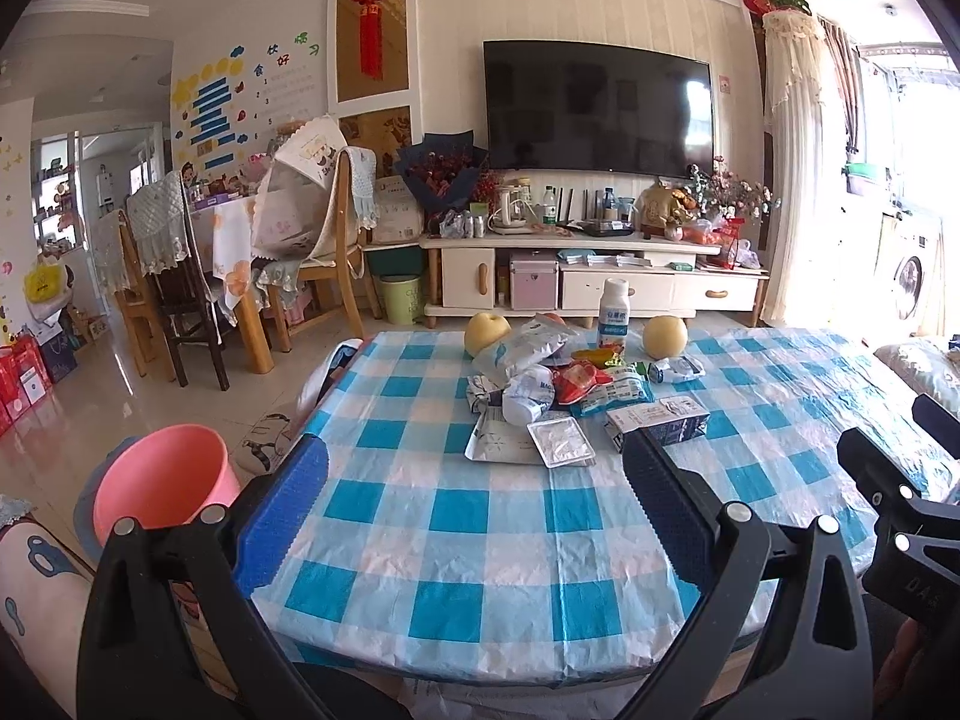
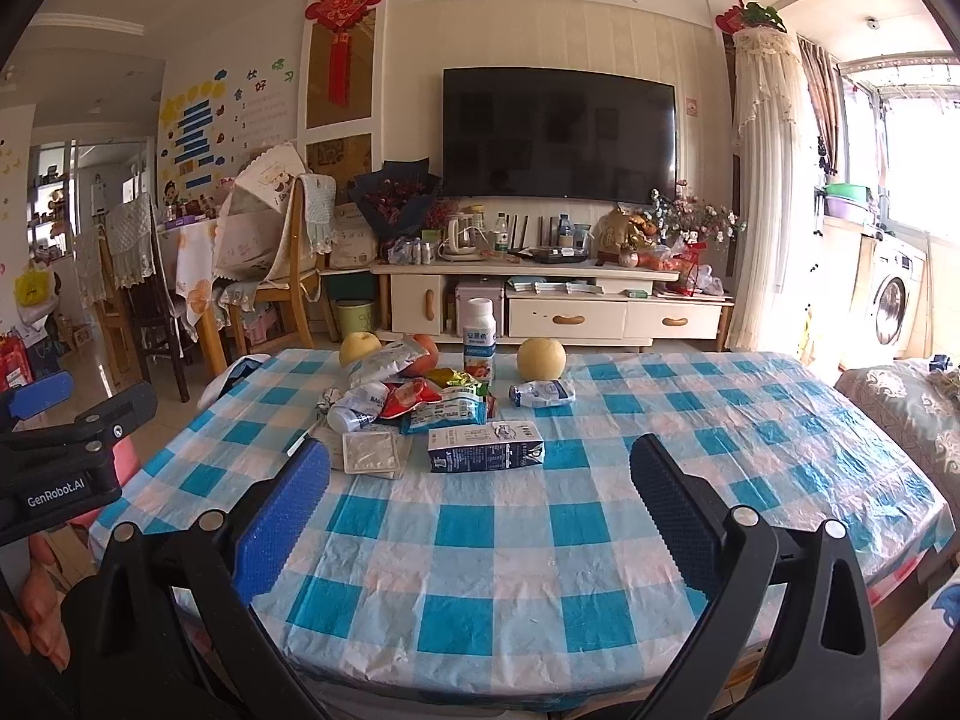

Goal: Collect trash
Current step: 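Grasp the white feather-print packet with the left tool while the right tool approaches the MAGICDAY bag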

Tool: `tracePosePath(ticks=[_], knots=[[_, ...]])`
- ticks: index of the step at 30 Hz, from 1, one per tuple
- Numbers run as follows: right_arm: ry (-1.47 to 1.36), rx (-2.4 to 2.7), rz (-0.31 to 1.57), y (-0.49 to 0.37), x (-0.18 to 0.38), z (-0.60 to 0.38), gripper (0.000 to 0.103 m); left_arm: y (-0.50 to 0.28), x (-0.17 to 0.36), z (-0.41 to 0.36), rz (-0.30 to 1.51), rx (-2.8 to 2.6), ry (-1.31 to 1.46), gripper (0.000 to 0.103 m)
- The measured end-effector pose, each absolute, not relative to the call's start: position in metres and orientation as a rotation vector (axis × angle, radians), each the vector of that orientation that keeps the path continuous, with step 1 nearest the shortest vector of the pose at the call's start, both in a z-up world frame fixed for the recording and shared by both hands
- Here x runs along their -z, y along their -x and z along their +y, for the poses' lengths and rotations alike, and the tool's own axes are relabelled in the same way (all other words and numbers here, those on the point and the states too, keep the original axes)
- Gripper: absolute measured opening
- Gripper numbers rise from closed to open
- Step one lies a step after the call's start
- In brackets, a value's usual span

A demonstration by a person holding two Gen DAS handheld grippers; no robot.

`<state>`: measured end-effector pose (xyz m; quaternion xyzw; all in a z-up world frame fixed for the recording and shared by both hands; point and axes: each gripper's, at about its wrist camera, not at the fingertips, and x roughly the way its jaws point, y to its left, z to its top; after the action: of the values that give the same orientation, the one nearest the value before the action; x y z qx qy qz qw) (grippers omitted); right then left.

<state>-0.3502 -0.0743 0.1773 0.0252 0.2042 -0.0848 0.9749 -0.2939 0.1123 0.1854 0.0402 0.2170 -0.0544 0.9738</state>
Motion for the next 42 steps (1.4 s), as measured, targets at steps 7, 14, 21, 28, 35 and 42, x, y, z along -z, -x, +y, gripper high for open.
tracePosePath(ticks=[7, 14, 21, 28, 35, 42], knots=[[-0.041, 0.158, 0.419, 0.345, -0.173, -0.08, 0.099, 0.282, -0.165, 0.105, 0.479, 0.134, -0.095, 0.099], [-0.123, 0.069, 0.471, 0.32, -0.15, -0.096, 0.099, 0.262, -0.124, 0.109, 0.584, 0.205, -0.082, 0.099], [-0.222, 0.004, 0.541, 0.284, -0.126, -0.12, 0.099, 0.224, -0.11, 0.113, 0.615, 0.28, -0.09, 0.099], [-0.474, -0.056, 0.682, 0.234, -0.088, -0.163, 0.099, 0.155, -0.112, 0.102, 0.619, 0.274, -0.14, 0.099], [-0.547, 0.071, 0.693, 0.194, -0.073, -0.215, 0.099, 0.073, -0.117, 0.089, 0.673, 0.262, -0.031, 0.099], [-0.596, 0.122, 0.682, 0.135, -0.062, -0.26, 0.097, -0.012, -0.11, 0.075, 0.736, 0.212, 0.113, 0.099]])
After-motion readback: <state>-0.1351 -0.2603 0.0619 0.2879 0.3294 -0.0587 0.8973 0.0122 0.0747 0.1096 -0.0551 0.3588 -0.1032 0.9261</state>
